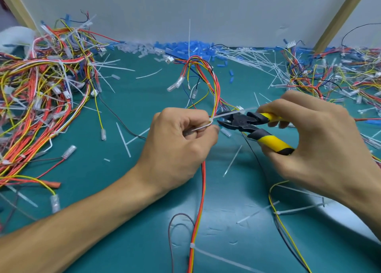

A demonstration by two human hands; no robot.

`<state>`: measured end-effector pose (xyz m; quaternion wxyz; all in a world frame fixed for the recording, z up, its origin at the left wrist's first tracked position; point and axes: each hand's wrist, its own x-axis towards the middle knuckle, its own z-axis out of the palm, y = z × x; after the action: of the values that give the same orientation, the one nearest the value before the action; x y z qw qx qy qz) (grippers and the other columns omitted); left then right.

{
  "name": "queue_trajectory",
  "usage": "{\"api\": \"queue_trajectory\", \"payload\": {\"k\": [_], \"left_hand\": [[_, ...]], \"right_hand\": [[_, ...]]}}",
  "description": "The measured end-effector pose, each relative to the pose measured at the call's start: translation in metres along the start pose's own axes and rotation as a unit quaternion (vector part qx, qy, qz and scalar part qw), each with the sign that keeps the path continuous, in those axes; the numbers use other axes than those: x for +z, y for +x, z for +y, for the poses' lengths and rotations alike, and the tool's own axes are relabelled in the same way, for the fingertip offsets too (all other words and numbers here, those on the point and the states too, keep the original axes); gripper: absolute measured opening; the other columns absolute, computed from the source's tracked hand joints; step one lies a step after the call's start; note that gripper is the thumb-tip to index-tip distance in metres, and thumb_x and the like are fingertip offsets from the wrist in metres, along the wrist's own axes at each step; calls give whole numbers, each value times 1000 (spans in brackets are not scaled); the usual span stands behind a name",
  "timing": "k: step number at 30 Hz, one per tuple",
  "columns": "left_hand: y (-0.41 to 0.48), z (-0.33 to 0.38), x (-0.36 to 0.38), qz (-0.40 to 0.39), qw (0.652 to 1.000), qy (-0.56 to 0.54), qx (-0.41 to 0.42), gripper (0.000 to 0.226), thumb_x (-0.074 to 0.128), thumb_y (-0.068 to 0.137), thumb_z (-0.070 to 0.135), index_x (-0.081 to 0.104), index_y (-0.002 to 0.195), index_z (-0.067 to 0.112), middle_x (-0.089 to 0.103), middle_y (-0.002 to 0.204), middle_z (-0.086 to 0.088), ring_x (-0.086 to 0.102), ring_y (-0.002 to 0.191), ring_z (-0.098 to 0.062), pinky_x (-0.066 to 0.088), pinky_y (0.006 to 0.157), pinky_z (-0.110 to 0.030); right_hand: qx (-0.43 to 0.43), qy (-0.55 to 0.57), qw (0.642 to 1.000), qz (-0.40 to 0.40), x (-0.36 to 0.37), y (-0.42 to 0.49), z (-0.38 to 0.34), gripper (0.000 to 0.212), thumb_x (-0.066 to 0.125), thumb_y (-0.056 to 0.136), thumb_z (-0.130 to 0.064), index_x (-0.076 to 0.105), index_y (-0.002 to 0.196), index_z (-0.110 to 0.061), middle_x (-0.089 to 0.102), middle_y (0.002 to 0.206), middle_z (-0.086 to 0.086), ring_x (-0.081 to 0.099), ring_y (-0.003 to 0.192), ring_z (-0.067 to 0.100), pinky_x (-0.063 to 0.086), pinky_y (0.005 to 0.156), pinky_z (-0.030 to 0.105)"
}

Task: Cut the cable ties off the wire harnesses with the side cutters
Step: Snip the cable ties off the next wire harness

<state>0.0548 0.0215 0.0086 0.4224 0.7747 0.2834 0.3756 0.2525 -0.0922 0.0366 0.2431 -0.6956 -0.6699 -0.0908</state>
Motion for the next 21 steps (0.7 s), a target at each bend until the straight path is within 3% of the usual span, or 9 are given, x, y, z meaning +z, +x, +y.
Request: {"api": "queue_trajectory", "payload": {"k": [3, 7, 9, 13, 17, 19, 21], "left_hand": [[0, 0, 1, -11, 1000, -10, 3, 45, 63, 89, 19, 37, 61, -4, 24, 49, -14, 39, 39, -36, 32, 45, -39], [-2, -2, 2, -39, 999, -37, 3, 43, 64, 90, 19, 42, 63, -6, 24, 49, -10, 36, 38, -33, 31, 43, -34], [-1, -4, 2, -73, 992, -101, -28, 40, 66, 90, 18, 45, 63, -3, 33, 46, -10, 36, 34, -26, 29, 40, -24], [4, 0, -4, -194, 916, -326, -130, 13, 61, 90, 18, 70, 90, 8, 71, 75, -9, 58, 50, -21, 46, 48, -26], [3, 3, -8, -204, 830, -481, -197, 18, 57, 93, 23, 68, 90, 10, 68, 70, -6, 61, 54, -21, 51, 52, -29], [3, 2, -7, -179, 819, -503, -209, 21, 54, 93, 24, 67, 87, 9, 64, 65, -4, 57, 48, -19, 50, 50, -28], [4, 1, -6, -164, 831, -494, -197, 19, 57, 91, 23, 68, 85, 10, 61, 64, -2, 55, 46, -16, 49, 48, -27]], "right_hand": [[-19, 14, 1000, 11, 1, 0, -2, 35, 62, 86, -41, 73, 107, -16, 60, 90, -2, 60, 77, 30, 52, 71, 48], [-8, 41, 999, 11, 1, -1, -6, 17, 61, 81, -33, 68, 76, -18, 50, 64, -2, 45, 58, 30, 45, 52, 41], [11, 61, 998, 4, 4, -2, -6, 21, 65, 80, -31, 64, 68, -15, 43, 57, 5, 38, 57, 32, 42, 48, 42], [89, 123, 988, -17, 10, -4, -2, 25, 70, 76, -36, 68, 72, -11, 51, 57, 16, 46, 57, 36, 51, 54, 49], [106, 115, 988, 6, 9, -2, 1, 24, 72, 76, -40, 67, 72, -18, 53, 57, 13, 48, 56, 35, 52, 56, 48], [97, 109, 989, 19, 8, -1, 2, 23, 74, 76, -41, 65, 72, -20, 52, 56, 10, 49, 56, 34, 52, 56, 47], [93, 103, 990, 24, 8, -1, 4, 25, 74, 77, -41, 64, 72, -18, 52, 57, 10, 50, 56, 34, 53, 57, 47]]}}
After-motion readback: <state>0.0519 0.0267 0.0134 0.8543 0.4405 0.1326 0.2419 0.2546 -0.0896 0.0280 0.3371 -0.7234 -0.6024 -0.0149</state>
